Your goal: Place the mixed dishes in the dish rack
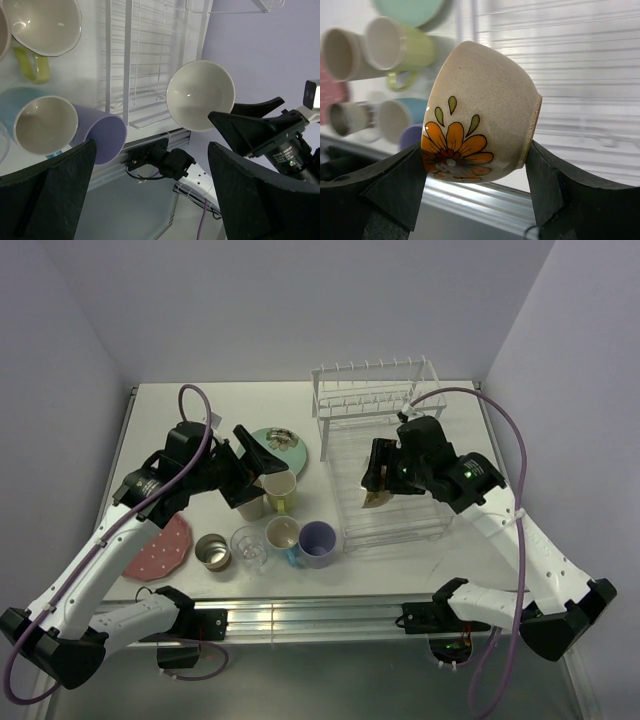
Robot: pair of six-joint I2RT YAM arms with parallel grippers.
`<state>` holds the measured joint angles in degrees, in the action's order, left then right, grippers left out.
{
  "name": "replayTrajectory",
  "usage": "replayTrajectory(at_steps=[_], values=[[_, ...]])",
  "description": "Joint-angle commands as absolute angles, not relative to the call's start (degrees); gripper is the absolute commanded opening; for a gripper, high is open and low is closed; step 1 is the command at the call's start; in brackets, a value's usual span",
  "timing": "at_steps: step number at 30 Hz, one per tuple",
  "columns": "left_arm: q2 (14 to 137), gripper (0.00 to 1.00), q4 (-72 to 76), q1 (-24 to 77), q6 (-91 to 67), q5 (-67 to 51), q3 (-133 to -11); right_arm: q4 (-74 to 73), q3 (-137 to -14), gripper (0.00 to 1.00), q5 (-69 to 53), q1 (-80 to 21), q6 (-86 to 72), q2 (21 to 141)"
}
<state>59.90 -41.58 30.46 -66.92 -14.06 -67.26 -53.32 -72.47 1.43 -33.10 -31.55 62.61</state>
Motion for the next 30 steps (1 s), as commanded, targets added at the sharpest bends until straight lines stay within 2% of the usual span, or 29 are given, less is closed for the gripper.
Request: replayTrajectory(at_steps=[1,17,30], values=[[60.03,0.99,-41.4,30.67,-65.39,-14.06,-69.26,-54.84,-76.9,0.0,12.47,-32.87,-26.81,64.15],[60.64,0.99,-42.89,30.76,-63.11,-15.56,-70.05,-61.35,-75.15,0.0,41.73,-36.56,-21.88,78.57],[60.38,0.99,-42.01,30.67,-62.49,-16.7,-68.03,-62.57,-74.27,0.0,51.67,-40.6,-23.9,91.12]])
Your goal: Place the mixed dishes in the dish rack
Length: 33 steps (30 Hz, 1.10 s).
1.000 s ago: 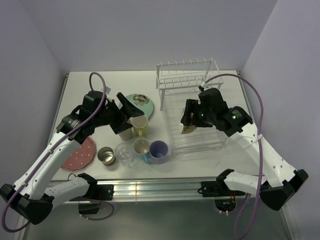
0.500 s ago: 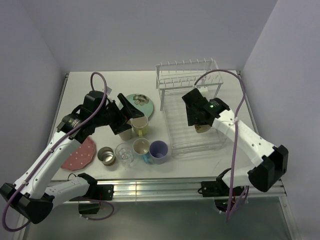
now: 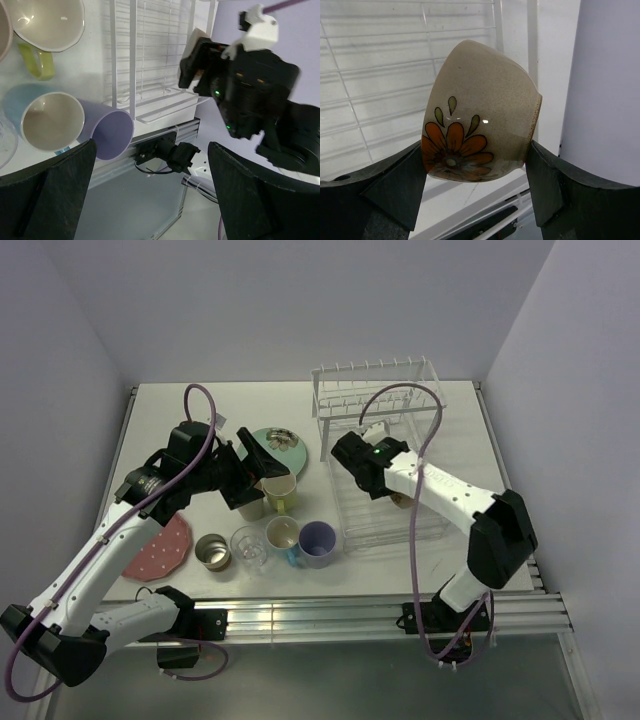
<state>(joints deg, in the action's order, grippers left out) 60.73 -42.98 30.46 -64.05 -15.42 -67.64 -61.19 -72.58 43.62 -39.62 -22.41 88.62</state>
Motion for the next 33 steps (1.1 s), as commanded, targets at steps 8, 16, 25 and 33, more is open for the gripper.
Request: replayTrajectory(at_steps=[8,16,25,33], values=[[58.8,0.99,-42.01,30.67,-62.58,-15.91,-66.63,-64.25,-75.94,0.0,54.75,-42.19,-25.49,97.64],[57.57,0.99,-42.45,30.59,-62.67,-15.38,-66.09,-66.44,-78.22,0.0,55.72,-42.19,-27.07,104.76],[57.22,0.99,-43.06,30.59,-62.4,-15.47,-66.27,-67.33,-81.04,0.59,55.73,-42.19,-27.77,108.81],[56.51,0.99,-43.5,30.59,-62.23,-15.29,-66.09,-66.71,-80.51,0.89,55.02,-42.19,-27.16,109.07]])
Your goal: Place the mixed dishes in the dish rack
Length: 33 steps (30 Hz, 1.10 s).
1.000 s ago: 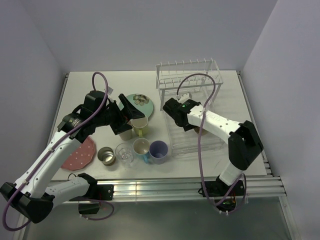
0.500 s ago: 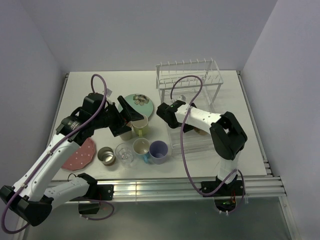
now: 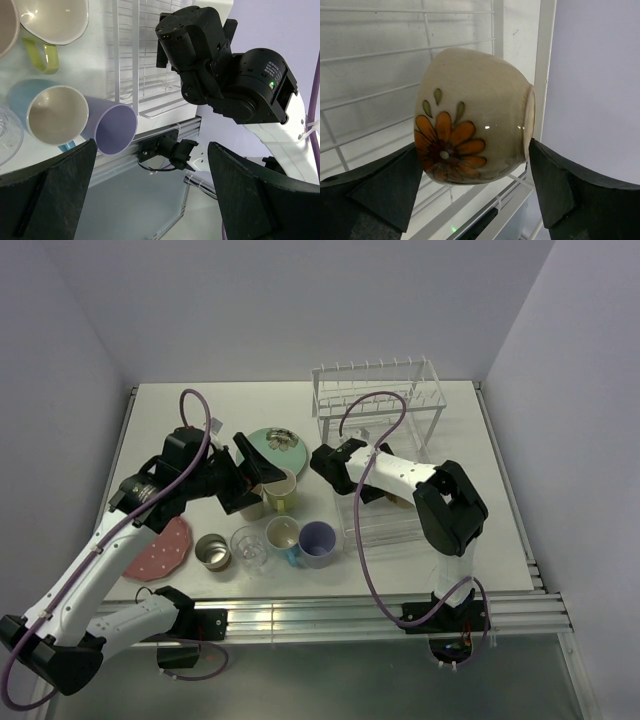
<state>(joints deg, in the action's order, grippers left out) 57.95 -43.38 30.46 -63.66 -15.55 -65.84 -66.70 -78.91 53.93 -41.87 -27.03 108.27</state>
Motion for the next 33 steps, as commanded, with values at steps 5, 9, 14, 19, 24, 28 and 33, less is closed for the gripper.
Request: replayTrajectory(at_steps=[5,9,14,19,24,28,33], values=[[55.55,0.99,-43.15,30.67,-62.58,-15.29,-65.39,-66.1,-80.25,1.0,54.14,-42.19,-26.28,107.85],[55.2,0.99,-43.24,30.59,-62.67,-15.12,-65.39,-64.0,-79.37,1.0,52.39,-42.36,-24.79,105.48],[54.41,0.99,-43.15,30.59,-63.1,-14.77,-64.87,-60.12,-76.73,1.0,44.4,-43.06,-20.66,100.47],[53.88,0.99,-42.89,30.67,-63.54,-14.85,-63.81,-57.39,-73.74,1.0,39.12,-43.42,-19.34,95.63],[53.09,0.99,-42.63,30.67,-64.25,-14.68,-63.02,-59.24,-72.6,0.97,40.17,-43.33,-22.23,91.68],[52.47,0.99,-43.42,30.59,-64.25,-13.89,-62.84,-58.62,-70.49,0.8,37.89,-42.81,-23.11,86.41],[52.12,0.97,-43.68,30.67,-64.6,-13.54,-62.58,-56.87,-66.19,0.0,33.06,-38.77,-23.38,84.11]])
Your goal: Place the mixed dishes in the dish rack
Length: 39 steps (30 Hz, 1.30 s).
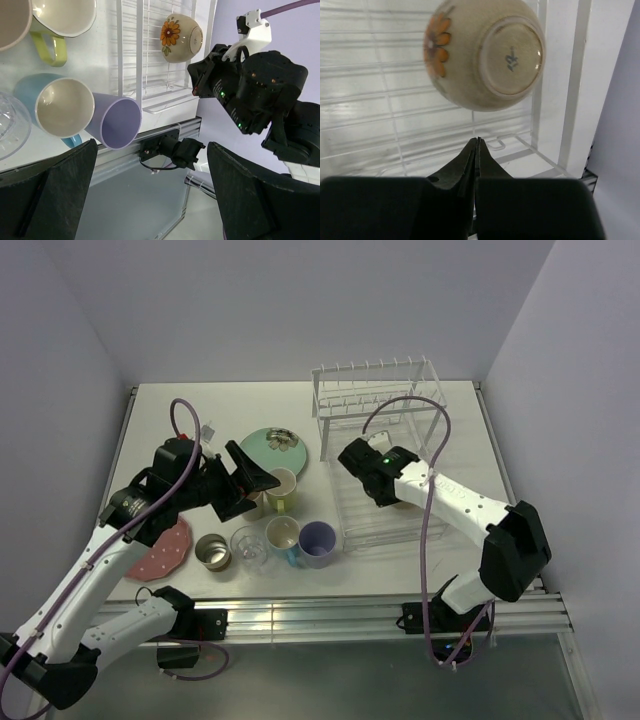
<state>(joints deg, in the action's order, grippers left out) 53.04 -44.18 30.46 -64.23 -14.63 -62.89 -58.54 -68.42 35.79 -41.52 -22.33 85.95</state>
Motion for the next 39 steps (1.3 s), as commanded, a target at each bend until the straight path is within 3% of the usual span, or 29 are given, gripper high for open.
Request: replayTrajectory(at_steps=[1,18,26,39], values=[[52.21,0.97,-43.59,30.59,-64.69,-13.71,-62.49,-56.6,-65.57,0.0,32.79,-37.89,-23.38,83.68],[56.51,0.97,-45.26,30.59,-61.7,-12.84,-67.67,-54.76,-64.42,0.0,31.11,-32.26,-22.33,88.15],[56.95,0.98,-46.06,30.59,-60.73,-13.01,-68.12,-56.77,-75.93,0.0,41.57,-31.99,-22.15,102.48],[56.07,0.97,-42.72,30.59,-62.58,-14.94,-64.34,-54.05,-70.92,0.0,44.03,-33.4,-20.92,96.76]])
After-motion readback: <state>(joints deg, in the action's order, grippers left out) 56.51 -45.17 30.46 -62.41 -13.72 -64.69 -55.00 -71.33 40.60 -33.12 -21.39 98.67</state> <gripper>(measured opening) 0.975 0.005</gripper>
